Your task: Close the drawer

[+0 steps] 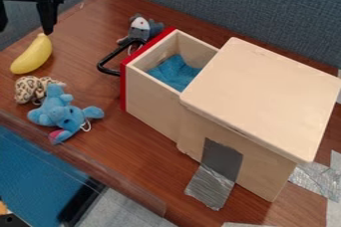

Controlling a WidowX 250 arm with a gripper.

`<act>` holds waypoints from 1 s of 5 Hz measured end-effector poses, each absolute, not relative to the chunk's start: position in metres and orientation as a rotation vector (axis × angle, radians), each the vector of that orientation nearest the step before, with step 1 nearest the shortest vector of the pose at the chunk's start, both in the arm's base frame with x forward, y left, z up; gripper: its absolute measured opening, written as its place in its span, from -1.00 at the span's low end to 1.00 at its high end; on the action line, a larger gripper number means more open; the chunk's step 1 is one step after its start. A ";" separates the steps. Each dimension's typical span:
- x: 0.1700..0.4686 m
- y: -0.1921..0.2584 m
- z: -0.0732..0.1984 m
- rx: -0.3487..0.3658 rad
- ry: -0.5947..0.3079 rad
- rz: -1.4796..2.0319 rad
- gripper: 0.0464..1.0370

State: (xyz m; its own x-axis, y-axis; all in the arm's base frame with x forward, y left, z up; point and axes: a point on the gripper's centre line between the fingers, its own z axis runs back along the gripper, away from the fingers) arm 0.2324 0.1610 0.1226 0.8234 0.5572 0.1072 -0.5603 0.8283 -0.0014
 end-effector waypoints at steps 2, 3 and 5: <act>0.266 0.152 0.089 -0.022 -0.077 0.495 0.92; 0.296 0.142 0.077 -0.004 -0.108 0.412 0.92; 0.334 0.118 0.058 -0.013 -0.156 0.293 0.92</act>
